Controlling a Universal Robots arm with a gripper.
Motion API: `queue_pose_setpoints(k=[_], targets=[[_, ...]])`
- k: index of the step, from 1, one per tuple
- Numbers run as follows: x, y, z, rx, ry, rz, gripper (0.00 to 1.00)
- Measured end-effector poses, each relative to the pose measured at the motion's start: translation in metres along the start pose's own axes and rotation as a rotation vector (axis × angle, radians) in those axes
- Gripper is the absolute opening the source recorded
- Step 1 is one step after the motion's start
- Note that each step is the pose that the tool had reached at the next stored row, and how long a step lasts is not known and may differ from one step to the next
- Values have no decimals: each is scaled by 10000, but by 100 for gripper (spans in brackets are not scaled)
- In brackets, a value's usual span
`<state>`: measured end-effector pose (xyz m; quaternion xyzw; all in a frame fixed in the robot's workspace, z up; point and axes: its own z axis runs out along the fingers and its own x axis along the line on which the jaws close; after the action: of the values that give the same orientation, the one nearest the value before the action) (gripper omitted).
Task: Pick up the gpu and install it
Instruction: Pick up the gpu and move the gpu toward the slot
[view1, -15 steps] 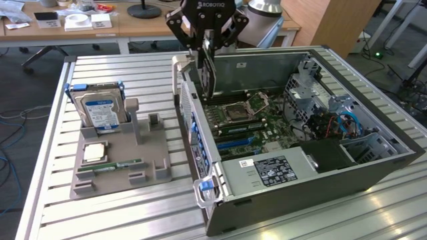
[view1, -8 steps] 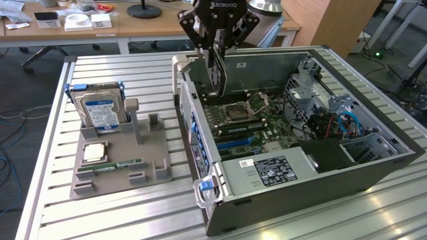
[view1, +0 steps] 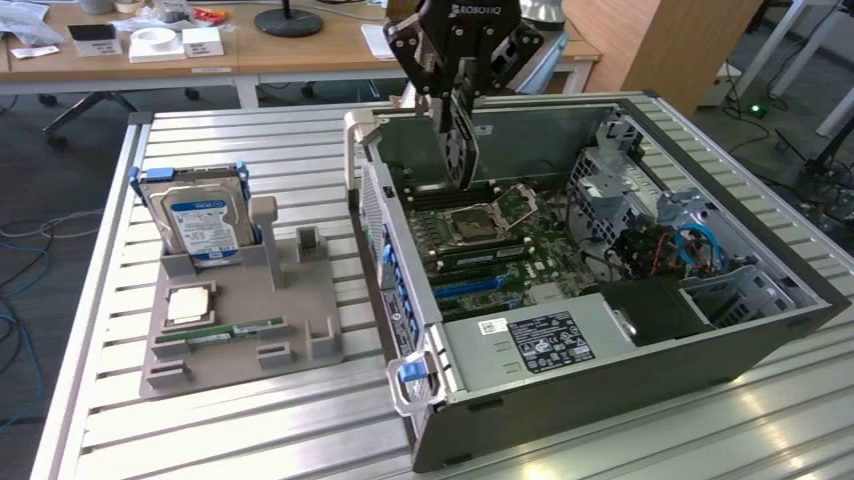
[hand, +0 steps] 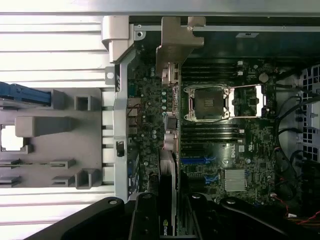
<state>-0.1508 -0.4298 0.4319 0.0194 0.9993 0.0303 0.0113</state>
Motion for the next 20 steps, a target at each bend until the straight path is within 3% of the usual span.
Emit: queue_pose_setpoints(k=[20], targets=[[-516, 20, 12, -110, 5, 3, 26]])
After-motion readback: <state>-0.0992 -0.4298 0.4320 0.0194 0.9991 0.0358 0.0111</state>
